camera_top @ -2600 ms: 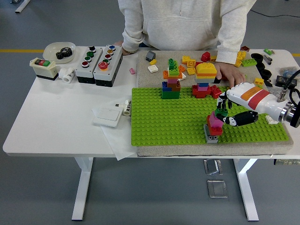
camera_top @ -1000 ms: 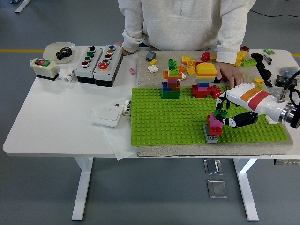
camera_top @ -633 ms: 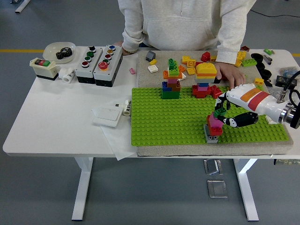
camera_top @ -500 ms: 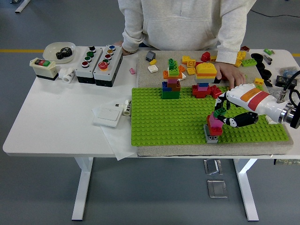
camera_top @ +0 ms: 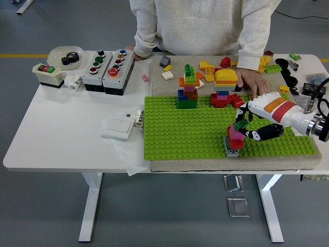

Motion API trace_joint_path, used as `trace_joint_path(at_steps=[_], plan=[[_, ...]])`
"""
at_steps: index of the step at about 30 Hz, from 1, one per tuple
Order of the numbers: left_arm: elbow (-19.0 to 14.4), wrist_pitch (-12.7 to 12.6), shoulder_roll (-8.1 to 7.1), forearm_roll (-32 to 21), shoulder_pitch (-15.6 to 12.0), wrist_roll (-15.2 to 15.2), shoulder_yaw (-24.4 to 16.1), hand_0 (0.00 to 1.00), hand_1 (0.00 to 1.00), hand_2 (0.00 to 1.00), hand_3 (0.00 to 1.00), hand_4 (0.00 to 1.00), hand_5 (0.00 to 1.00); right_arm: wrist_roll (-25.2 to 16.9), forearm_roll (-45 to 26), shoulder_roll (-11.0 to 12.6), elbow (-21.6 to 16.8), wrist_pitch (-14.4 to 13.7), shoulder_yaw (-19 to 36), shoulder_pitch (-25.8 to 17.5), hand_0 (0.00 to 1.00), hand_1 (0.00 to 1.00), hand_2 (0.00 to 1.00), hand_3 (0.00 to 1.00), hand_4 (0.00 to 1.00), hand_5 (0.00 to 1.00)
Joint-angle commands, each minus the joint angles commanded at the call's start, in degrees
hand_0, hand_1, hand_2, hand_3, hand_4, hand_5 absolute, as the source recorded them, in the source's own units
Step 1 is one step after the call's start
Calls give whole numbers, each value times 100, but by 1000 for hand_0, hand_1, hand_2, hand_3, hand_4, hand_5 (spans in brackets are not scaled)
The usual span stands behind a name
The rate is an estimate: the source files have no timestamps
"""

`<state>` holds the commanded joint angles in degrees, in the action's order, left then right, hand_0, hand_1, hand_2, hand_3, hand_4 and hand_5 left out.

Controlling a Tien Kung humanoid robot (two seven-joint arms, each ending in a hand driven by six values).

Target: Pick up the brick,pile it on top of brick,press brick,pick up the brick,pile it on top of brick,press brick

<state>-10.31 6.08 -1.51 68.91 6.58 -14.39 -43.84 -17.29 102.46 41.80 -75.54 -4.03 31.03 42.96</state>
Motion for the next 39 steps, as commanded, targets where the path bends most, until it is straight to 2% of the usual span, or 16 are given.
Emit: trace_joint_path(at_steps=[39], plan=[[0, -17, -8, 61, 30, -13, -49, 793, 711, 605, 534, 529, 511, -7, -28, 6, 21, 45, 68, 25, 273, 434, 555, 567, 721, 219]])
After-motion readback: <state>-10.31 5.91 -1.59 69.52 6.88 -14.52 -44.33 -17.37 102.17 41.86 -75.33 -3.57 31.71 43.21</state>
